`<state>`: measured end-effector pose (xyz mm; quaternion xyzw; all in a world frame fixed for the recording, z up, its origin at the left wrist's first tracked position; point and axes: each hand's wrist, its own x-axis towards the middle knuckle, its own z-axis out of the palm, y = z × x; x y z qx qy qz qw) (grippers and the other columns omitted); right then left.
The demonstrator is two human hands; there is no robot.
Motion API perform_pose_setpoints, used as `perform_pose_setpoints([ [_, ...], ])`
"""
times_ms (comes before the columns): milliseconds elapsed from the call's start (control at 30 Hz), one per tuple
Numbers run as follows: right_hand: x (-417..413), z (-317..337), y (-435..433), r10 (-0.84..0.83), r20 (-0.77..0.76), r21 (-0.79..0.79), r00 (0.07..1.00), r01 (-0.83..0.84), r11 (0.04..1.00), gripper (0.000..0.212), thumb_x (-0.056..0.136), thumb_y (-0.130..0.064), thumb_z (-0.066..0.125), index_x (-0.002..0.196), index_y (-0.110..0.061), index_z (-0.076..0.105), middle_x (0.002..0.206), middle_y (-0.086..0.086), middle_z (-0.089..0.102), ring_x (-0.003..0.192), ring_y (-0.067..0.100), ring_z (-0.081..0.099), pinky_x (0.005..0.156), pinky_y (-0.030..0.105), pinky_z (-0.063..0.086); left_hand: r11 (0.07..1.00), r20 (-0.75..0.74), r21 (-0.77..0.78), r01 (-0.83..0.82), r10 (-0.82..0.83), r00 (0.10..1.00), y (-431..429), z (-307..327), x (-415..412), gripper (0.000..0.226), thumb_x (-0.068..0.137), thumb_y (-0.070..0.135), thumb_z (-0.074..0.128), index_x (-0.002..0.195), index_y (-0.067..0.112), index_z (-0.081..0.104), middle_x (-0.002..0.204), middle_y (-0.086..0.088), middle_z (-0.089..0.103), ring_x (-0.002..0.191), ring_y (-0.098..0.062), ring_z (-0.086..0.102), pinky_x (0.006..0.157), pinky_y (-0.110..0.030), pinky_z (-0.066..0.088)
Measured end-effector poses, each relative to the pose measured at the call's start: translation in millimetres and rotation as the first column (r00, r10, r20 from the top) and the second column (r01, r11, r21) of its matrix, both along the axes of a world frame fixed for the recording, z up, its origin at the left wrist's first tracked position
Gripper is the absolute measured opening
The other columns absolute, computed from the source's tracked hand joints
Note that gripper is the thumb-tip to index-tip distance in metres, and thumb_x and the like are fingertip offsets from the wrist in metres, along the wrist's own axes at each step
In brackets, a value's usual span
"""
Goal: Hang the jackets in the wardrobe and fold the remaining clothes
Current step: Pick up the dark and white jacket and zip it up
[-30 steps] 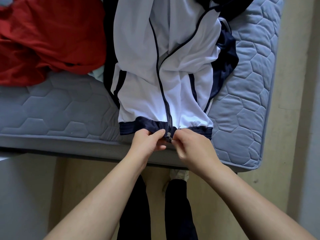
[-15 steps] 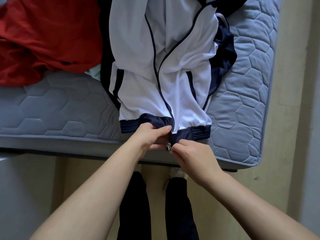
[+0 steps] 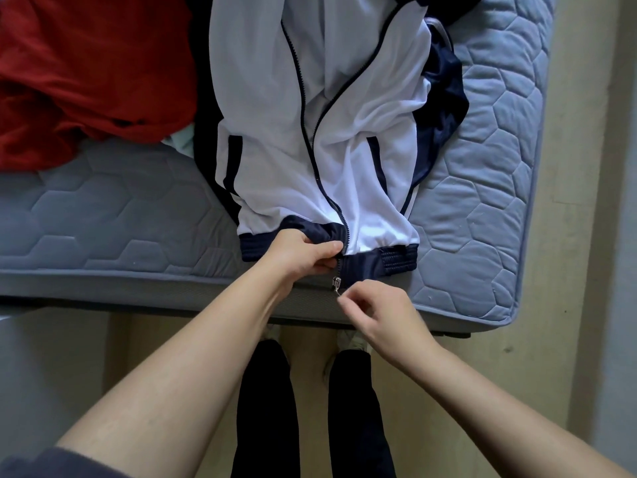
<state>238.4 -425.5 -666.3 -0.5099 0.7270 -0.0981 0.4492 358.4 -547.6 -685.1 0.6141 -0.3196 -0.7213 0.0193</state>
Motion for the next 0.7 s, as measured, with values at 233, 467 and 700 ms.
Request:
perform_pose_setpoints([
  [233, 21.3, -9.2, -23.1, -0.899, 0.432, 0.799, -0.071, 0.493, 0.345, 0.026, 0.076, -0.037, 0.064, 0.094, -0.018, 0.064, 0.081, -0.003, 0.068, 0.073, 0.008, 0.062, 0.060, 0.023, 0.041, 0.998, -0.072, 0.018, -0.057, 0.059, 0.996, -2.4, 7.2, 7.4, 0.008, 0.086, 0.011, 0.068, 0.088, 0.003, 0.069, 0.076, -0.004, 0.070, 0.065, -0.009, 0.066, 0.063, -0.019, 0.054],
  [467, 16.6, -0.3, -33.0, -0.783, 0.620, 0.668, -0.052, 0.558, 0.492, 0.025, 0.073, -0.008, 0.063, 0.097, -0.001, 0.063, 0.081, 0.003, 0.070, 0.065, 0.007, 0.061, 0.055, 0.017, 0.043, 0.970, -0.095, 0.085, -0.229, 0.237, 0.967, 3.4, 13.3, 23.4, 0.027, 0.086, 0.021, 0.067, 0.096, -0.005, 0.065, 0.065, -0.004, 0.059, 0.054, -0.009, 0.052, 0.068, -0.029, 0.047],
  [700, 18.5, 4.7, -44.2, -0.796, 0.598, 0.640, -0.093, 0.652, 0.405, 0.012, 0.069, -0.004, 0.066, 0.080, -0.003, 0.070, 0.071, 0.001, 0.069, 0.058, 0.004, 0.062, 0.046, 0.013, 0.047, 0.924, -0.188, -0.091, -0.371, 0.350, 0.918, 16.7, 31.5, 23.6, 0.022, 0.082, 0.016, 0.068, 0.062, 0.016, 0.074, 0.065, -0.001, 0.064, 0.050, -0.003, 0.048, 0.059, -0.018, 0.043],
])
